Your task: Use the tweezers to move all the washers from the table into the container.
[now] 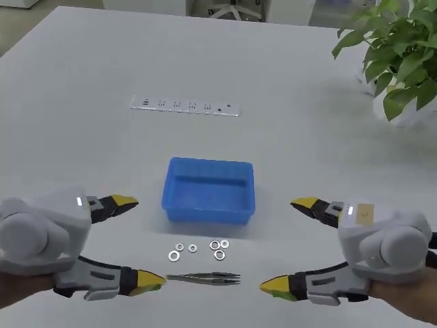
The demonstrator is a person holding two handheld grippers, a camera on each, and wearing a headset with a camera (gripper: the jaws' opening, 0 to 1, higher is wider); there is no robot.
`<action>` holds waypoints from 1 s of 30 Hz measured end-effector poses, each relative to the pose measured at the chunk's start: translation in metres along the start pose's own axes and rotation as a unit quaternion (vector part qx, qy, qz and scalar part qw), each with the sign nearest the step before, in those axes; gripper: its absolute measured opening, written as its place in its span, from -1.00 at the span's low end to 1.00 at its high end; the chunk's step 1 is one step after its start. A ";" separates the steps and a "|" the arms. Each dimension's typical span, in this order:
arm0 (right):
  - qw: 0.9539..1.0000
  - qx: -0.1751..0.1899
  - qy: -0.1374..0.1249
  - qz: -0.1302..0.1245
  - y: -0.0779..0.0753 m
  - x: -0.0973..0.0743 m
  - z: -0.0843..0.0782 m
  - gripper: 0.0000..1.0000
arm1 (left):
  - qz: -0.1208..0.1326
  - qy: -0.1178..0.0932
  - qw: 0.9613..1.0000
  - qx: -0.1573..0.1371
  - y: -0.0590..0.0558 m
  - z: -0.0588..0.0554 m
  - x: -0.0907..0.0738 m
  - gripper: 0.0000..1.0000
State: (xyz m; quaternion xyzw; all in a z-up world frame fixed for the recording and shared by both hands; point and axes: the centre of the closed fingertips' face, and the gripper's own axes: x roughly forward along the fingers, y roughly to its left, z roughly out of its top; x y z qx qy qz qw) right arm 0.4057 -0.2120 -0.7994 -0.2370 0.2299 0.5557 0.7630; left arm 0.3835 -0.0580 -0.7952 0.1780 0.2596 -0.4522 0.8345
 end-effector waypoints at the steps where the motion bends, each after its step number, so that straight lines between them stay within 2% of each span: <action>1: 1.000 -0.010 0.005 0.005 0.002 0.002 -0.001 0.72 | -0.003 0.004 1.000 0.004 -0.001 -0.001 0.001 0.63; 3: 1.000 -0.020 0.011 0.015 0.005 0.005 -0.002 0.68 | -0.009 0.009 1.000 0.016 -0.003 -0.002 0.003 0.56; 9: 0.998 -0.044 0.025 0.036 0.012 0.014 -0.006 0.54 | -0.024 0.025 0.999 0.026 -0.007 -0.009 0.009 0.42; 13: 0.996 -0.060 0.032 0.050 0.015 0.020 -0.007 0.42 | -0.035 0.038 0.998 0.035 -0.007 -0.017 0.014 0.26; 20: 0.993 -0.082 0.045 0.071 0.020 0.029 -0.011 0.29 | -0.046 0.055 0.996 0.051 -0.008 -0.024 0.021 0.14; 30: 0.987 -0.106 0.065 0.105 0.029 0.043 -0.018 0.06 | -0.076 0.089 0.991 0.069 -0.015 -0.039 0.035 -0.06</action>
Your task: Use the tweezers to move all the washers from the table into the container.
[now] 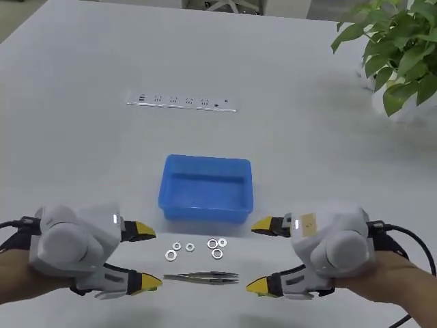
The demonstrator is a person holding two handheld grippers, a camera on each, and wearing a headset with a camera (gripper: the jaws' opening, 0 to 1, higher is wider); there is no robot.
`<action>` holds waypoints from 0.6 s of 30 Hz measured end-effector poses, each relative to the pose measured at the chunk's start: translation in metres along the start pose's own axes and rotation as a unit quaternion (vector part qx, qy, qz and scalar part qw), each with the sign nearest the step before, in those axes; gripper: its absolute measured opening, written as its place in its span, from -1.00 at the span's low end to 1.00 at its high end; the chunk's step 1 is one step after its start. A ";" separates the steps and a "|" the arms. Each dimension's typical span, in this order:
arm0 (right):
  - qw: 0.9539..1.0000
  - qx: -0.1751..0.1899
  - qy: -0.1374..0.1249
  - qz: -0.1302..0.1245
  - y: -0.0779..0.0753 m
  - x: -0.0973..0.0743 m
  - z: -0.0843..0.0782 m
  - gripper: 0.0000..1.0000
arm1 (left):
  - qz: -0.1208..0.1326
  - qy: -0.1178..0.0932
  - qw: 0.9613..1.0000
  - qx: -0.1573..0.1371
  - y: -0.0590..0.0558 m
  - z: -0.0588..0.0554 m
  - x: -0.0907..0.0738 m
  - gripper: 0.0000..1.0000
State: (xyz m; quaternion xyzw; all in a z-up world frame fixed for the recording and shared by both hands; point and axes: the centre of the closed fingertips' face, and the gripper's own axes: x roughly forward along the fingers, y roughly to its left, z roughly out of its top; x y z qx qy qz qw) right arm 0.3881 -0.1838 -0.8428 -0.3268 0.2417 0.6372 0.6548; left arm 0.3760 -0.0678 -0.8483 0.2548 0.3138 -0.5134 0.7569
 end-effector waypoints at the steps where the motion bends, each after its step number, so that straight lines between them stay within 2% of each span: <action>1: 1.000 -0.002 0.002 0.003 0.001 0.002 -0.001 0.05 | -0.006 0.004 1.000 0.000 -0.002 -0.001 0.002 -0.07; 8: 1.000 -0.010 0.008 0.020 0.005 0.012 0.000 -0.10 | -0.024 0.021 0.999 0.017 -0.008 -0.006 0.012 -0.30; 18: 0.999 -0.011 0.016 0.042 0.013 0.030 0.002 -0.30 | -0.033 0.028 0.999 0.025 -0.012 -0.009 0.021 -0.52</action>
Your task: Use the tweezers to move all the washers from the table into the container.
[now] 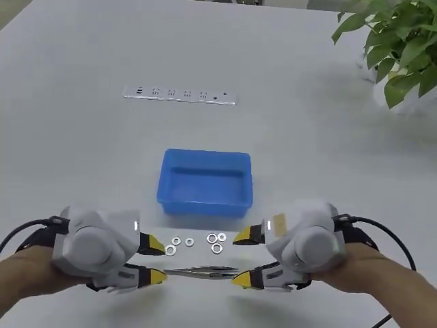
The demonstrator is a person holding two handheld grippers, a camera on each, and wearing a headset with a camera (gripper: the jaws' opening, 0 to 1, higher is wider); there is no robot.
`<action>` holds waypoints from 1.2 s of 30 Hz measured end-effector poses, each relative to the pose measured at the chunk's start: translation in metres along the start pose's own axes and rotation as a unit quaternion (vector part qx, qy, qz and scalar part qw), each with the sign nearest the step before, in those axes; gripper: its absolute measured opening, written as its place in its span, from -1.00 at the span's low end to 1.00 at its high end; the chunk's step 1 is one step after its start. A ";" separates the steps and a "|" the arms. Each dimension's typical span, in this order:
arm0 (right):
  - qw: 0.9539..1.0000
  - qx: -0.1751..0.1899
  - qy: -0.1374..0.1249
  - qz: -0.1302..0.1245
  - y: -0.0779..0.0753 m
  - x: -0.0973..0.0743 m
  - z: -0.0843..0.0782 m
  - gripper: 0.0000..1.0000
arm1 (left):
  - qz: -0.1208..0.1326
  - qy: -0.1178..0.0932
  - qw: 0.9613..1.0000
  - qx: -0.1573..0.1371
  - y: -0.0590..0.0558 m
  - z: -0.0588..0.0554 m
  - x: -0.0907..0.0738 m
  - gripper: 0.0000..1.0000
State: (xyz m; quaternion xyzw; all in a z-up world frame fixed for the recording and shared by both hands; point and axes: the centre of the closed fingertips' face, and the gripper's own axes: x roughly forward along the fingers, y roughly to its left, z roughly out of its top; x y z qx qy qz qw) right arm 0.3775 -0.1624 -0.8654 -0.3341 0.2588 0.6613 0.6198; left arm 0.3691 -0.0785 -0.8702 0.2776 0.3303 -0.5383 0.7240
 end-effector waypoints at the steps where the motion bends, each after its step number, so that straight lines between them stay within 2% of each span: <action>1: 1.000 -0.001 0.003 0.003 0.001 0.002 -0.001 -0.35 | 0.000 0.002 1.000 0.003 0.000 0.000 0.001 -0.55; 11: 1.000 -0.005 0.018 0.020 0.007 0.015 -0.004 -0.50 | -0.012 0.014 1.000 0.020 -0.002 -0.003 0.010 -0.68; 23: 0.999 0.002 0.019 0.034 0.009 0.027 -0.001 -0.58 | -0.033 0.031 0.999 0.026 -0.005 -0.009 0.016 -0.87; 29: 0.999 0.004 0.022 0.034 0.010 0.030 -0.003 -0.60 | -0.037 0.027 0.999 0.028 -0.004 -0.008 0.016 -0.87; 36: 0.999 0.009 0.019 0.030 0.008 0.030 -0.002 -0.64 | -0.040 0.028 0.998 0.043 -0.004 -0.008 0.016 -0.89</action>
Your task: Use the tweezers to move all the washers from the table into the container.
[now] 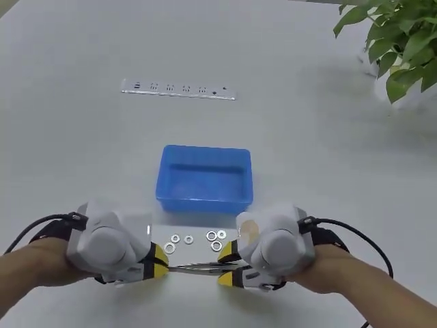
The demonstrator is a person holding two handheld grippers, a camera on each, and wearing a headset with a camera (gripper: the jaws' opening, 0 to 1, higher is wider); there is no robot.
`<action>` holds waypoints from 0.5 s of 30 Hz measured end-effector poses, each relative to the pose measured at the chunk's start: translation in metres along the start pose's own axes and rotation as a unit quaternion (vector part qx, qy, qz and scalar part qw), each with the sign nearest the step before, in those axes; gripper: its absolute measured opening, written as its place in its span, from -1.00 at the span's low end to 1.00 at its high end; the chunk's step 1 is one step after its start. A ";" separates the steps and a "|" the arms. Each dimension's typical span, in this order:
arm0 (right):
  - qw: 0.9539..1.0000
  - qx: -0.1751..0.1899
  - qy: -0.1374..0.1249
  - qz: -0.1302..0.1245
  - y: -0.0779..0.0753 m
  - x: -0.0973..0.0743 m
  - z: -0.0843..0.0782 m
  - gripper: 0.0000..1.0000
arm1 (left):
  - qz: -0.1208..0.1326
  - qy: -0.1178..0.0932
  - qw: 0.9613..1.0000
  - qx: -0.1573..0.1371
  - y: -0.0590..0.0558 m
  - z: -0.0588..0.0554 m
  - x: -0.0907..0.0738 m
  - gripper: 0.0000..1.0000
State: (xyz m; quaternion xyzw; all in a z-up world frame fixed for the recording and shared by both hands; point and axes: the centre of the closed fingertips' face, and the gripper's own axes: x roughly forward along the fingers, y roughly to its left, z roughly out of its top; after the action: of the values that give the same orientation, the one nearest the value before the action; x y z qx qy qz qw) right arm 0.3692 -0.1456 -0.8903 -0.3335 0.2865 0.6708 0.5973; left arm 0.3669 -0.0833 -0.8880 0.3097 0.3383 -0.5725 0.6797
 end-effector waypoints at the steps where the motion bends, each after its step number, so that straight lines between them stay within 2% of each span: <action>1: 1.000 0.000 0.000 -0.001 0.000 0.000 0.000 -0.64 | -0.001 0.001 1.000 0.000 0.000 0.000 0.000 -0.89; 15: 1.000 -0.007 0.002 -0.001 0.002 0.002 0.002 -0.66 | -0.008 0.003 1.000 -0.001 -0.006 0.008 -0.010 -0.90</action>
State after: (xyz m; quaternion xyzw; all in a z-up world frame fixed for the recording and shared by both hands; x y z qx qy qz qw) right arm 0.3669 -0.1433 -0.8903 -0.3390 0.2824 0.6721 0.5947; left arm 0.3604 -0.0847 -0.8753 0.3073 0.3435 -0.5769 0.6743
